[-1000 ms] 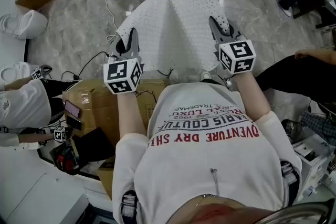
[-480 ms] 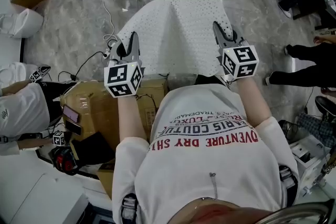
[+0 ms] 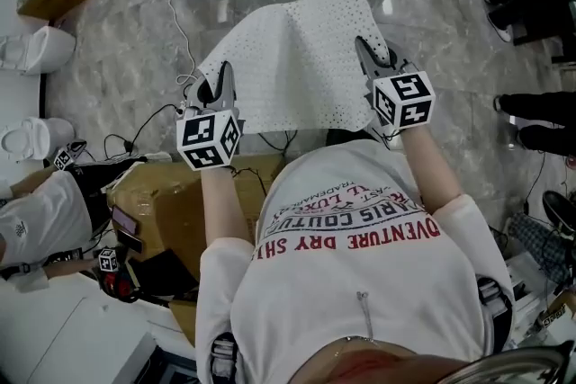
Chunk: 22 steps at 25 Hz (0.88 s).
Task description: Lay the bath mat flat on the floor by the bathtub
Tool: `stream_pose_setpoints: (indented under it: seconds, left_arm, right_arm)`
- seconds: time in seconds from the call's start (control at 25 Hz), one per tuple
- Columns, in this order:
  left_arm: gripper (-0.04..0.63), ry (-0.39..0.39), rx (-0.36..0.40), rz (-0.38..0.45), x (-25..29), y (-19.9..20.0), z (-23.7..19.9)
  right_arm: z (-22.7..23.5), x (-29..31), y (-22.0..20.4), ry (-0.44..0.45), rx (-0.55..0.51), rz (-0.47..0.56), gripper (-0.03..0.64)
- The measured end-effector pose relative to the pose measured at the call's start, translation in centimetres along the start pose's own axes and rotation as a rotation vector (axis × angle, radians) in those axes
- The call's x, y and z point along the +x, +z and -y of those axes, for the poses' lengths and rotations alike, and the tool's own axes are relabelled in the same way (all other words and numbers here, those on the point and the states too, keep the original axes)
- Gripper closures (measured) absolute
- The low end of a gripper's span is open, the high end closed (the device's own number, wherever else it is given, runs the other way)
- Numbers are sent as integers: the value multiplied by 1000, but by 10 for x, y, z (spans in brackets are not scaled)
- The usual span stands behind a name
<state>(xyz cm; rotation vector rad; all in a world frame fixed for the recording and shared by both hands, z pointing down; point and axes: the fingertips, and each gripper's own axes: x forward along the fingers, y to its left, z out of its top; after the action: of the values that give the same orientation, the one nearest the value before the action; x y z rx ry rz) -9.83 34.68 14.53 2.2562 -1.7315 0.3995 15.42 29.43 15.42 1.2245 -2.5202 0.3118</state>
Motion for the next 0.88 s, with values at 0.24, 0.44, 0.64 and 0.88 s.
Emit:
stream_pose_setpoints:
  seconds: [0.24,0.44,0.64,0.88]
  left_arm:
    - [578,28,4,-7,101,48,2]
    - [578,51,-30,-25,174,68,-9]
    - [578,42,-33,-83,227,65,-28]
    - [578,18,-47,-164,291,30,-83]
  right_arm:
    - [82,70,30,53,-5,-6,601]
    - [136,127,46,76,-3,-39,601]
    - [172,178,40,74,26,-97,601]
    - [190,246,4,19,95,-190,601]
